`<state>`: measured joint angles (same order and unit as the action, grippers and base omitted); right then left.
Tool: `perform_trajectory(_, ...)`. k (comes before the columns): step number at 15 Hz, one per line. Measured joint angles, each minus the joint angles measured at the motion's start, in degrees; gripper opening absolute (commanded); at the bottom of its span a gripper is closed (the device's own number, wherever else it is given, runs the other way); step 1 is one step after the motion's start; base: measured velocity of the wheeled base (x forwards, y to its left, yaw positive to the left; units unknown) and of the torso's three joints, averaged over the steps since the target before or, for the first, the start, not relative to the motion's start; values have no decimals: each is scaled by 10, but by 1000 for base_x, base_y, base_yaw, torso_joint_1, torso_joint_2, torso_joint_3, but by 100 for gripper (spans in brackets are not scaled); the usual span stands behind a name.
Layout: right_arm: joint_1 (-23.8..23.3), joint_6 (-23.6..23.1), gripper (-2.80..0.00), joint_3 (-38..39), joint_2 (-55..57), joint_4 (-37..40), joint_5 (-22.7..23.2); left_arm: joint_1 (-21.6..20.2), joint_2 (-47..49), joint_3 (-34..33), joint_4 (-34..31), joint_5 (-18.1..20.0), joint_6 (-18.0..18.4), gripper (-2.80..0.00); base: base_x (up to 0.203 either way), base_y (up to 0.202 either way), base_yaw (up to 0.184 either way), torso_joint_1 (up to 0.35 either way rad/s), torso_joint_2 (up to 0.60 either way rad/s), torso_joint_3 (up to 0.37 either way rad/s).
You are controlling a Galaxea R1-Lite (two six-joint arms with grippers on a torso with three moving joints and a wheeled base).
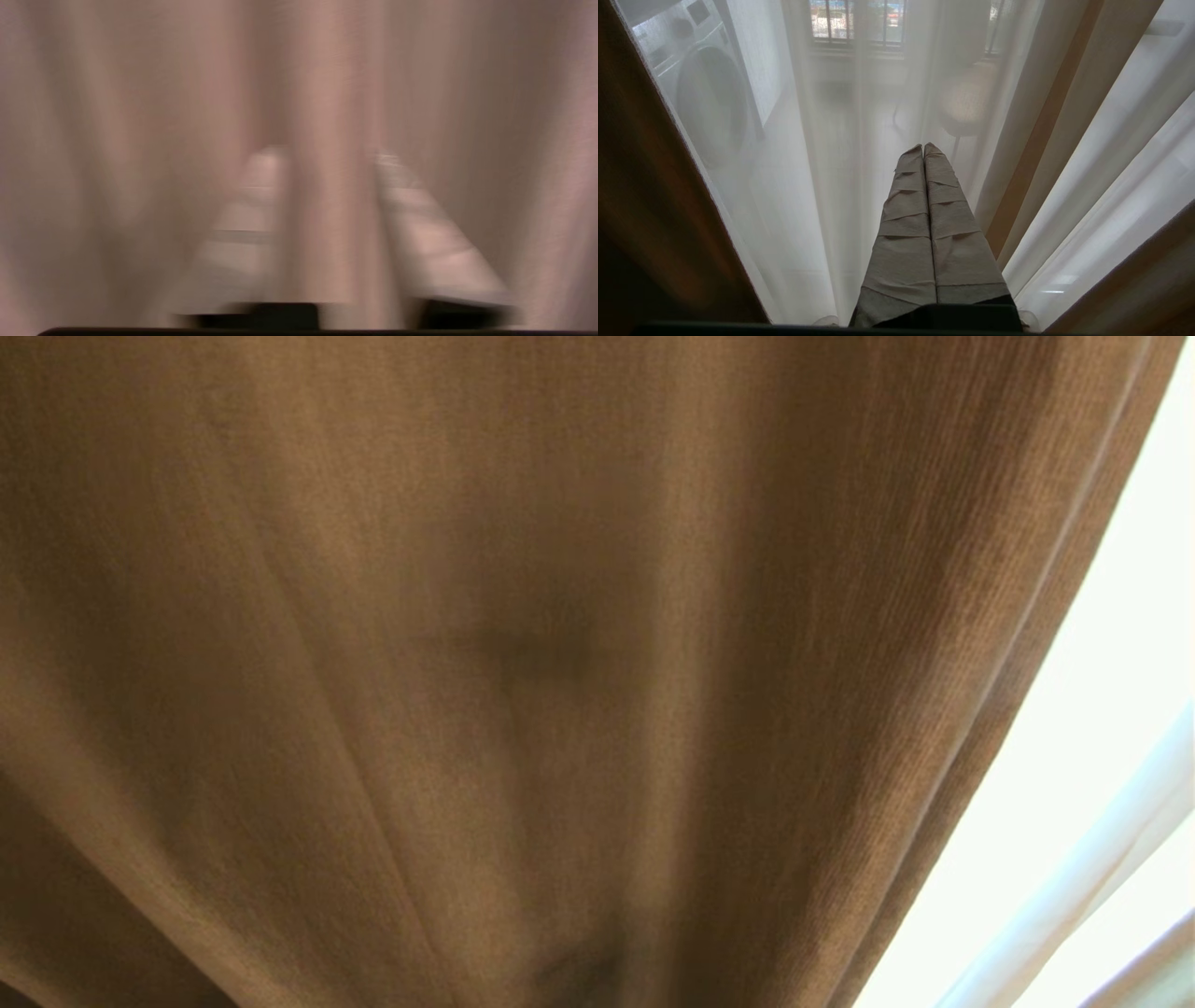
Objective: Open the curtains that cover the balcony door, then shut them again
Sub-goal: Close the outer curtains on both sides
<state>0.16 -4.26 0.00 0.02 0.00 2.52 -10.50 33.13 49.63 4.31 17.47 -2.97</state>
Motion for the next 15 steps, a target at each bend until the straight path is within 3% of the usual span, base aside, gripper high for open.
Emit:
perform_trajectory(8, 0, 0, -280, 0, 0, 0, 0, 2, -21, -83, -3, -20, -8, -280, 0, 0, 0, 0, 0, 0)
perform_trajectory(15, 0, 0, -280, 0, 0, 0, 0, 1, -104, -269, -3, -34, 9, -280, 0, 0, 0, 0, 0, 0)
